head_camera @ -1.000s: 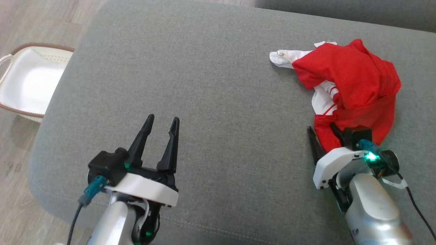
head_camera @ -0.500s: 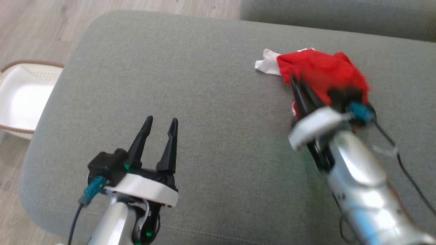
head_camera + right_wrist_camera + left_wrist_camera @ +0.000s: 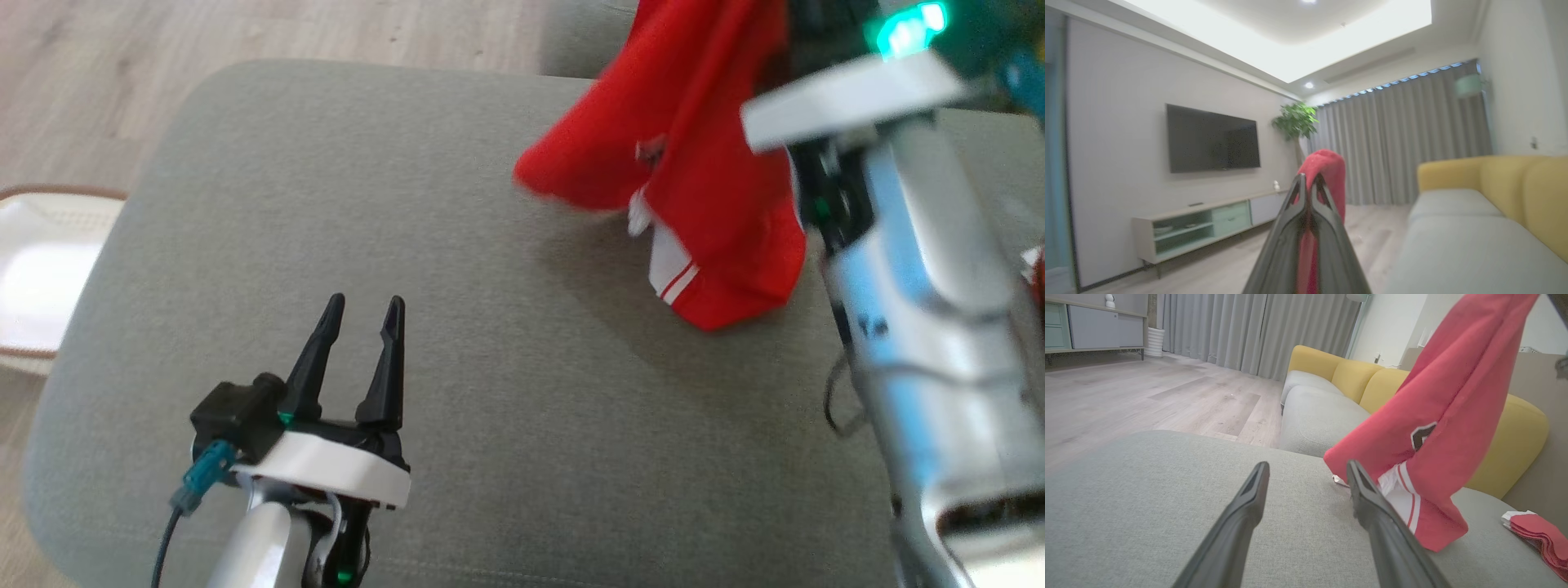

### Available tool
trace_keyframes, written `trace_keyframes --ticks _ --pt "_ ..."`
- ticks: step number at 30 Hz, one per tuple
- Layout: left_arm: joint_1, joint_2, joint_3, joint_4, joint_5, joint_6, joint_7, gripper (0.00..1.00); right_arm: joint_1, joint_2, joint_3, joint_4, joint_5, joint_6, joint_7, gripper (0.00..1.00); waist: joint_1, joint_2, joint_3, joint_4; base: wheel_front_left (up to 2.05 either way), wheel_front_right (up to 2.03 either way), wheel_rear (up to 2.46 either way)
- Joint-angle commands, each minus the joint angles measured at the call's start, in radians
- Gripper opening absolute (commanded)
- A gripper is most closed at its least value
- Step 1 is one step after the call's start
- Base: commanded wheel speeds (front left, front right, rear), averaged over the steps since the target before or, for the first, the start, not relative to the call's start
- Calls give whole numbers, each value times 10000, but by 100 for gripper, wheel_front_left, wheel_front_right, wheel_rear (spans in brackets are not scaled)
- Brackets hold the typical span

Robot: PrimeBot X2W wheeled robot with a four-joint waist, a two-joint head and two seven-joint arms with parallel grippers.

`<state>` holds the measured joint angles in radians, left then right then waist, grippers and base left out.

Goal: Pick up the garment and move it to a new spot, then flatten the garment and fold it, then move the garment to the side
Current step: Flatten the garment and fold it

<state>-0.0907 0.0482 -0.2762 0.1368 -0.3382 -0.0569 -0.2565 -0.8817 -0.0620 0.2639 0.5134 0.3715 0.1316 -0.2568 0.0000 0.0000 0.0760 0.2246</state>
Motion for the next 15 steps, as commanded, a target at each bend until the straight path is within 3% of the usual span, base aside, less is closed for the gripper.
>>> trace_keyframes --ticks 1,9,15 --pt "-244 20 418 -399 54 23 -53 100 671 106 -522 -78 -461 -9 -46 0 0 0 -11 -260 0 0 0" --pt "-238 20 344 -394 42 -71 -53 100 3174 -982 -4362 913 -1974 -9 -15 0 0 0 89 -952 0 0 0" --pt "-298 20 153 -316 33 -75 -53 100 3994 -797 -6371 1234 -3097 -9 152 0 0 0 103 -1300 0 0 0"
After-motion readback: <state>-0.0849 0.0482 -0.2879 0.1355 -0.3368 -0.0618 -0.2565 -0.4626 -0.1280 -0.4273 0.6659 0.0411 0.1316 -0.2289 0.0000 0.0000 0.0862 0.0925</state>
